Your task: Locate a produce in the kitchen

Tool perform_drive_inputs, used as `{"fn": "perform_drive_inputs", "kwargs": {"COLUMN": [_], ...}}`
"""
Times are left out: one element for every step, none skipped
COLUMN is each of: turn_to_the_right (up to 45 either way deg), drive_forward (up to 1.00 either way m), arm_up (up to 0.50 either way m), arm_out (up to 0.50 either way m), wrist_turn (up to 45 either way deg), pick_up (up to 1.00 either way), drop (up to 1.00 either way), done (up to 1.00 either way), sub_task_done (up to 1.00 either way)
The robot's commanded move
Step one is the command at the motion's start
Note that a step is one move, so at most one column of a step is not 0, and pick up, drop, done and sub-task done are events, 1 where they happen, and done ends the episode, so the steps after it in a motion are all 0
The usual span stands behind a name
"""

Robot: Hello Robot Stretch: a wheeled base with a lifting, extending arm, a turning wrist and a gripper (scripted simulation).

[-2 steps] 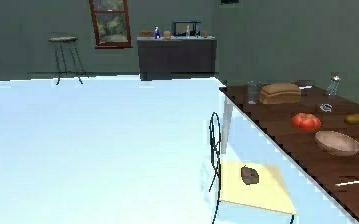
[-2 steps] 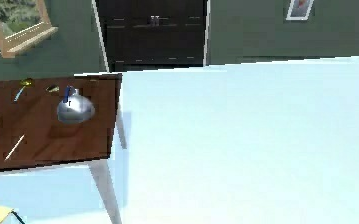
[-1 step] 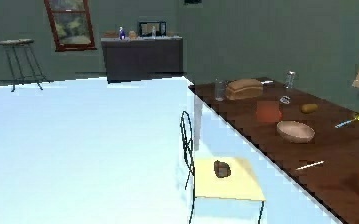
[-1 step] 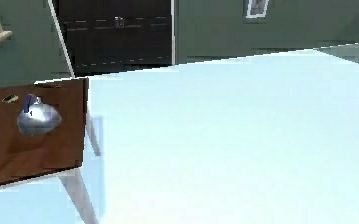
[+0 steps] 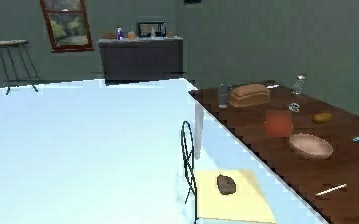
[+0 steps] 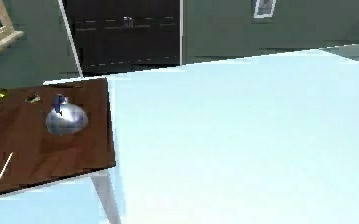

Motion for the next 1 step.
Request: {"fn": "perform_drive_inputs", "kwargs": {"turn_to_the_right": [27.0], "drive_forward": [0.00], "arm_up": [0.00], "arm_out": [0.00], "wrist_turn": [0.0], "pick_up": [0.00], "drop": [0.00], "done": [0.00], "sub_task_done": [0.00]}}
